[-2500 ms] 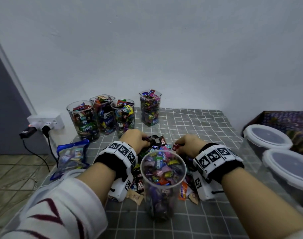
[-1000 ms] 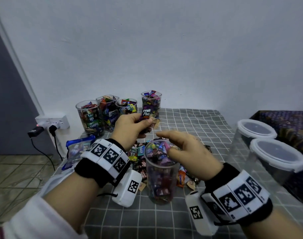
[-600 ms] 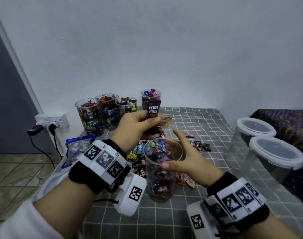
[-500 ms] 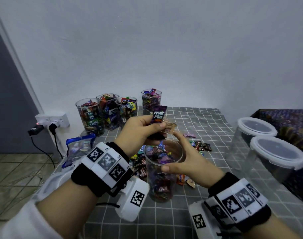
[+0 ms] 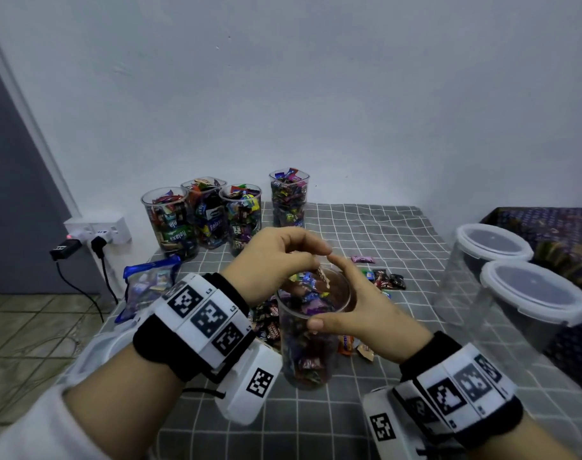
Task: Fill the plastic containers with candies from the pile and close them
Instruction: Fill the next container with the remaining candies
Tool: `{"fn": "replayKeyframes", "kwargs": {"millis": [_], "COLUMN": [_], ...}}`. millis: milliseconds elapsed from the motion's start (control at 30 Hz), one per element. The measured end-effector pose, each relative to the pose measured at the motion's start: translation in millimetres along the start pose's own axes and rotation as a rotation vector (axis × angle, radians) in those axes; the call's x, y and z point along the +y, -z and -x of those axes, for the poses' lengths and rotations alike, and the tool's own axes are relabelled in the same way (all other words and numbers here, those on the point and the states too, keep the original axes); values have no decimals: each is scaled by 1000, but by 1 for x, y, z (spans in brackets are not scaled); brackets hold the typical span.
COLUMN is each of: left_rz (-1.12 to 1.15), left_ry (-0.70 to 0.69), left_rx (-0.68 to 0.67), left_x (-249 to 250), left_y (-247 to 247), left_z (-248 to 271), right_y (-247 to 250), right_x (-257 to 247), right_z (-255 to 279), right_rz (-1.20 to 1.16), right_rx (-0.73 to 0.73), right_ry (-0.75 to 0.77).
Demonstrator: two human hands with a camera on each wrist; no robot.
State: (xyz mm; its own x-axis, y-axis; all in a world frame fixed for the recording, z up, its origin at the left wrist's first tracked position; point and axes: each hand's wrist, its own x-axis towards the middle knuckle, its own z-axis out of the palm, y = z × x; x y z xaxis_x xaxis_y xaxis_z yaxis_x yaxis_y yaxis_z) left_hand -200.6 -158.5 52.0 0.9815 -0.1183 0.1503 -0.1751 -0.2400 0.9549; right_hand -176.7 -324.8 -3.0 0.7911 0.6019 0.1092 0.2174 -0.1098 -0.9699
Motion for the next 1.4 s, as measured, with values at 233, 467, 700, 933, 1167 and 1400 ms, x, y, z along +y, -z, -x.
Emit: {"fn": "replayKeyframes", "kwargs": {"millis": [233,467,700,933,1167,1400], "left_rz": [-19,120,-165,-368,-708,-828], "left_ry": [-31,46,295,547,781,773], "left_rx": [73,397,483,399,173,7], "left_x": [7,-3,-56,-119,-132,-134], "left_y": [5,49,61,60,68,60], "left_z": [0,-13,-33,-60,-83,-109], "right_y": [1,22,64,93,103,96], "right_x": [3,-1,22,60,83,80], "right_z": [0,0,-30,-62,-97,-121], "right_rz": [51,119,413,785,871,1064], "right_rx": [33,77,350,367,317,163], "right_ry": [-34,-60,-257,-584,-785,-787]}}
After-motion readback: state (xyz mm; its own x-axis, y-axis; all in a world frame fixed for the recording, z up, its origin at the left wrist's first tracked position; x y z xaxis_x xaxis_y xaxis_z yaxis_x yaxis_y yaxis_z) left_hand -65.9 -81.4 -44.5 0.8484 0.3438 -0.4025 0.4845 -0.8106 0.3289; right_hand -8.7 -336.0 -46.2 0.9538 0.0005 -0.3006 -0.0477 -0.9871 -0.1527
